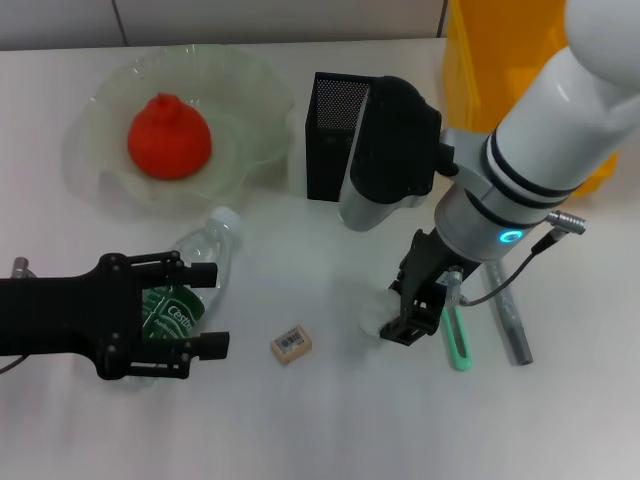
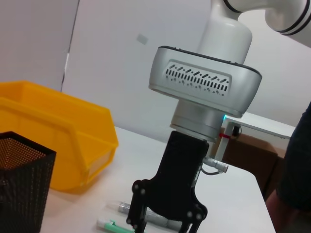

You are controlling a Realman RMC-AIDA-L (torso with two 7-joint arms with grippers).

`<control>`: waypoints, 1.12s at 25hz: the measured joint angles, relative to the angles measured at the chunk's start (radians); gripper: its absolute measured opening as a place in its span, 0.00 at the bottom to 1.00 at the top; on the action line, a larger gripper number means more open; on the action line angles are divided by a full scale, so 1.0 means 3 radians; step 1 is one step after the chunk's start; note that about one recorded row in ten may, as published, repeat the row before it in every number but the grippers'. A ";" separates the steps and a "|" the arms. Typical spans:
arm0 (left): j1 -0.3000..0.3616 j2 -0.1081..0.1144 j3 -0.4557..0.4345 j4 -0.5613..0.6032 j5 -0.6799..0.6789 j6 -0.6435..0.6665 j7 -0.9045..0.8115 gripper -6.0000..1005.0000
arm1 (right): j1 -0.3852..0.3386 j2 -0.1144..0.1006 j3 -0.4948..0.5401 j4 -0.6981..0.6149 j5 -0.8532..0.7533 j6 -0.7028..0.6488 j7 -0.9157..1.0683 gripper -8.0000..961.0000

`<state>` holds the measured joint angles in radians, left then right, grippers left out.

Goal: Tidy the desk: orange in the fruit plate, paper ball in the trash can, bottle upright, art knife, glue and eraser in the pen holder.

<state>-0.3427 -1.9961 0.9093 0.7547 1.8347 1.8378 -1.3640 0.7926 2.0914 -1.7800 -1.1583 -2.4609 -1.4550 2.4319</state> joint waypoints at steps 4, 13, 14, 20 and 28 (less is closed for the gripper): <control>0.0006 0.0012 -0.0078 0.0000 0.0000 0.0030 -0.0009 0.82 | -0.0183 -0.0029 0.0300 -0.0447 -0.0133 -0.0218 0.0071 0.50; -0.0037 0.0027 -0.0165 0.0016 -0.0026 0.0055 -0.0142 0.82 | -0.1127 -0.0018 0.1952 -0.1971 -0.0297 0.0253 0.0111 0.50; -0.0049 0.0026 -0.0165 0.0021 -0.0027 0.0045 -0.0165 0.82 | -0.1209 -0.0018 0.1964 -0.1947 -0.0290 0.0450 0.0110 0.50; -0.0195 0.0012 -0.0223 0.0040 -0.0014 -0.0030 -0.0434 0.82 | -0.1404 -0.0018 0.1851 -0.1439 -0.0245 0.1355 0.0096 0.57; -0.0412 -0.0067 -0.0258 0.1001 0.0355 -0.0127 -0.1896 0.82 | -0.1595 -0.0025 0.1822 -0.1217 0.0385 0.1487 -0.0332 0.85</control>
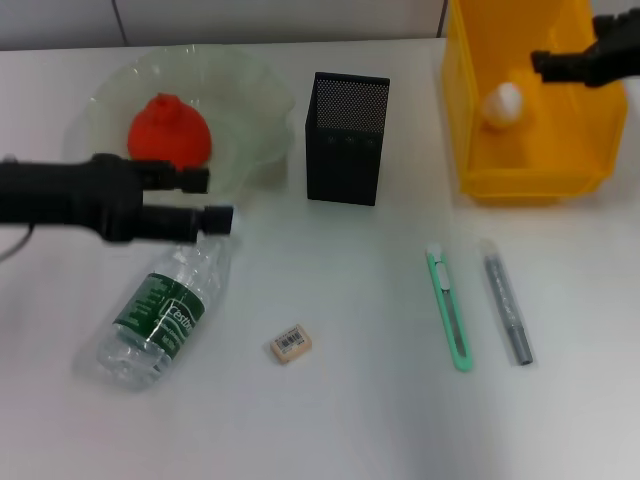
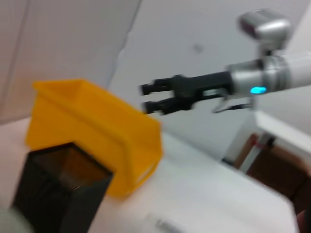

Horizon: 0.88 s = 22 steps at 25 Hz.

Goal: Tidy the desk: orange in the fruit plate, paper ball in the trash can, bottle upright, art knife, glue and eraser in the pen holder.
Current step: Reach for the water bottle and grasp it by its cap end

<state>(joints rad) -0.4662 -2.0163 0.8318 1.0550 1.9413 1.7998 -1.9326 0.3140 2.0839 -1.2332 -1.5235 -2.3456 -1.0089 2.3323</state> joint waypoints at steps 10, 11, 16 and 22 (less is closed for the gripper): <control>-0.0346 -0.0172 0.0739 0.1259 0.1359 -0.0318 -0.2050 0.82 | -0.0618 -0.0003 0.0421 0.0891 0.2187 -0.1366 -0.2123 0.89; -0.0358 -0.0176 0.0878 0.1265 0.1476 -0.0381 -0.2160 0.82 | -0.0600 -0.0005 0.0539 0.1107 0.2295 -0.1520 -0.2313 0.89; -0.0359 -0.0187 0.1436 0.1171 0.1757 -0.0672 -0.2565 0.82 | -0.0321 -0.0077 0.1245 0.2334 0.2378 -0.2284 -0.3188 0.89; -0.0317 -0.0191 0.1875 0.1031 0.1863 -0.1030 -0.2788 0.82 | -0.0258 -0.0175 0.1356 0.2852 0.2330 -0.2533 -0.3623 0.89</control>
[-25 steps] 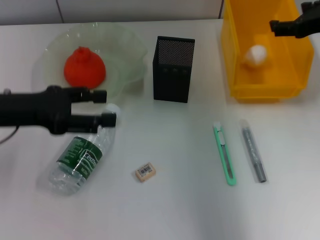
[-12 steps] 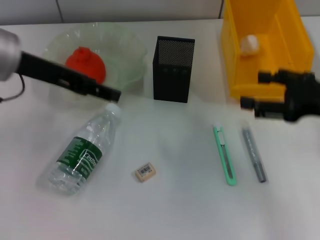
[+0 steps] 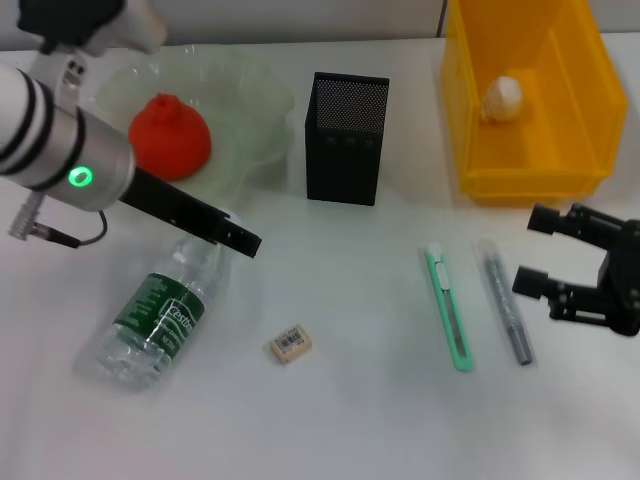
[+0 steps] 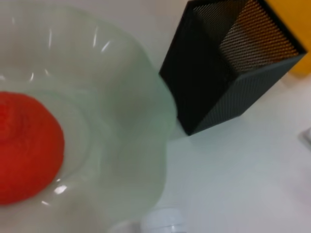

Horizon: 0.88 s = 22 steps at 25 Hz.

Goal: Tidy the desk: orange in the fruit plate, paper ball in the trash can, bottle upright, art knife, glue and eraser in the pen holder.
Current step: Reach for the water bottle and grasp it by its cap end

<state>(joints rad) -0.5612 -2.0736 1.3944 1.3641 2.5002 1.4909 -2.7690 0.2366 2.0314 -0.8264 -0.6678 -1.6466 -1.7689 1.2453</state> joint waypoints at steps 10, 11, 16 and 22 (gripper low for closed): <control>-0.0069 -0.0001 0.0243 -0.0468 0.0067 -0.0518 -0.0076 0.82 | -0.0008 0.0029 -0.0016 0.0058 -0.0258 -0.0141 -0.0125 0.89; -0.0080 -0.0001 0.0252 -0.0501 0.0067 -0.0546 -0.0073 0.82 | -0.0004 0.0030 -0.0018 0.0074 -0.0265 -0.0143 -0.0128 0.89; -0.0096 -0.0001 0.0389 -0.0576 0.0070 -0.0691 -0.0064 0.82 | 0.0006 0.0031 0.0003 0.0135 -0.0292 -0.0137 -0.0135 0.89; -0.0099 -0.0001 0.0666 -0.0585 0.0218 -0.0883 -0.0078 0.82 | 0.0005 0.0030 0.0012 0.0146 -0.0295 -0.0129 -0.0137 0.89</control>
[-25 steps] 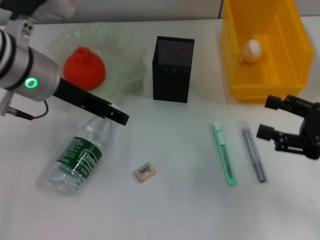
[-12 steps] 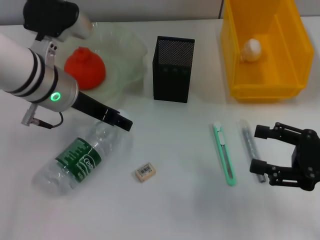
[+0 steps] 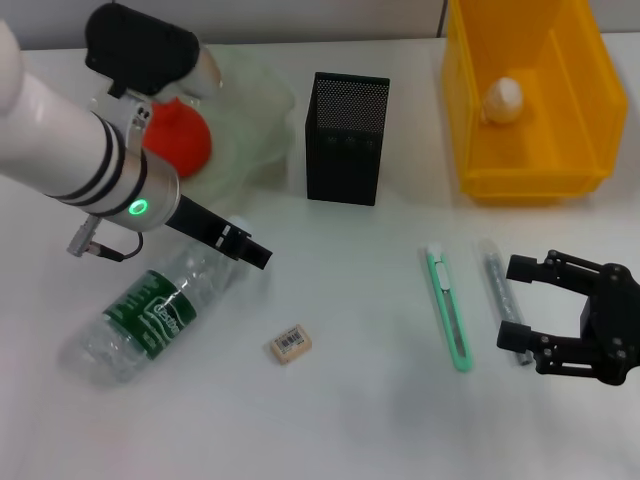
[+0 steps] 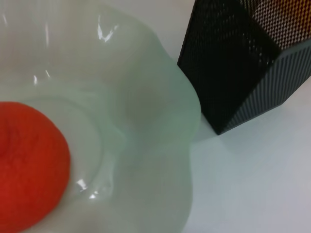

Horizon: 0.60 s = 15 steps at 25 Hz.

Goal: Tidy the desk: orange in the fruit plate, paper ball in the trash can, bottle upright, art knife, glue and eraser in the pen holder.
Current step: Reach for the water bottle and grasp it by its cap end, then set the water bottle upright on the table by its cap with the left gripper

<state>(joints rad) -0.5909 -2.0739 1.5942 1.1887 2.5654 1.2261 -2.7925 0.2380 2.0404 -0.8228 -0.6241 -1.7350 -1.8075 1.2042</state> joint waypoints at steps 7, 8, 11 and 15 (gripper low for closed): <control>-0.0003 -0.0005 0.0223 -0.0005 0.0116 -0.0091 0.0005 0.82 | -0.0001 -0.0003 0.0002 0.0003 0.0000 -0.0003 -0.0002 0.89; 0.0001 -0.0005 0.0253 -0.0004 0.0128 -0.0106 0.0010 0.82 | -0.0001 -0.0003 0.0002 0.0003 0.0000 -0.0004 -0.0002 0.89; 0.0031 -0.0009 0.0308 0.0033 0.0187 -0.0132 0.0011 0.65 | -0.0001 0.0000 0.0002 0.0005 0.0000 -0.0005 -0.0002 0.89; 0.0063 -0.0009 0.0314 0.0062 0.0187 -0.0135 0.0023 0.51 | -0.0005 0.0000 0.0006 0.0005 0.0000 -0.0007 -0.0002 0.89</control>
<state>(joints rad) -0.5720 -2.0765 1.6885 1.2073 2.6215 1.1857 -2.7857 0.2364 2.0404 -0.8211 -0.6227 -1.7350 -1.8096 1.2037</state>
